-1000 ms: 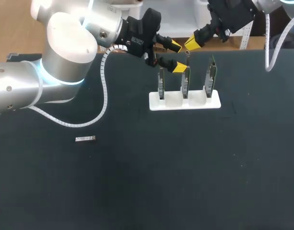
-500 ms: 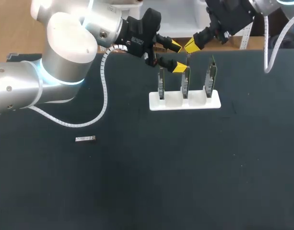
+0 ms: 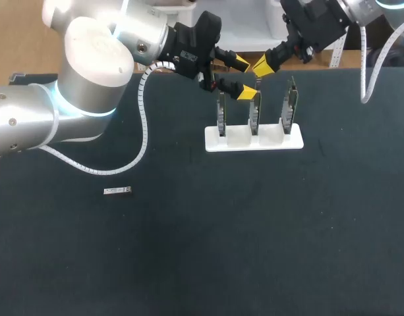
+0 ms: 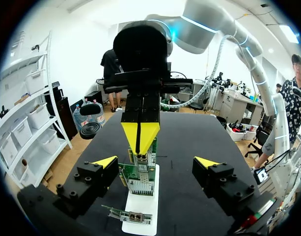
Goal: Pick up the optical module with the left hand, and insert it into the network port with the right hand.
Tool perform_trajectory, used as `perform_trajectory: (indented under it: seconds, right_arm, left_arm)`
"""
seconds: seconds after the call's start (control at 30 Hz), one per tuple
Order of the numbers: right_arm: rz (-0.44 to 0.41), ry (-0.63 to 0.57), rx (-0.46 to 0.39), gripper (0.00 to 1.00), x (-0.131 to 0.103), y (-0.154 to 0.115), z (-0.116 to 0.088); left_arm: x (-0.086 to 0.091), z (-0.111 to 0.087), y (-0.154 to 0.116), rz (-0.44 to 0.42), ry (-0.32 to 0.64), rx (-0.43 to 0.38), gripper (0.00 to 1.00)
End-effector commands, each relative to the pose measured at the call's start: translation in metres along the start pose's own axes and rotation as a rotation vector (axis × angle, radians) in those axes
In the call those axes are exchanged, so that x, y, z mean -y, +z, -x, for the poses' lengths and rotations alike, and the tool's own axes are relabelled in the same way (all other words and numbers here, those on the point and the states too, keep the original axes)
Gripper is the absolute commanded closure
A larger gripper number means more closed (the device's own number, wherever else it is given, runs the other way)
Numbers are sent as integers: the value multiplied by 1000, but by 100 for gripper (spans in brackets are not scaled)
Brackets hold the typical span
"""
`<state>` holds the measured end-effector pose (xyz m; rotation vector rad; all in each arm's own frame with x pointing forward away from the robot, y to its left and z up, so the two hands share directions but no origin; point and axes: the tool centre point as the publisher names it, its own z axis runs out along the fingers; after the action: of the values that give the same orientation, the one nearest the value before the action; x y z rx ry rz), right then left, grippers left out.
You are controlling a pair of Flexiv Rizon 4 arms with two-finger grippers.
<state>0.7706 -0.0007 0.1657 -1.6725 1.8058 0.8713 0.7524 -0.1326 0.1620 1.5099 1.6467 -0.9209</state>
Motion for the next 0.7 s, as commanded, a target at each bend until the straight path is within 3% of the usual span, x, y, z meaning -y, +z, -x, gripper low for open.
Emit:
perform_trajectory:
  seconds: [0.03, 0.7]
  right_arm:
    - [11, 7, 1, 100, 5, 3, -2]
    - [31, 43, -11, 100, 5, 8, -13]
  left_arm:
    - [-1, 0, 0, -2, 0, -3, 0]
    - [-1, 0, 0, -2, 0, -3, 0]
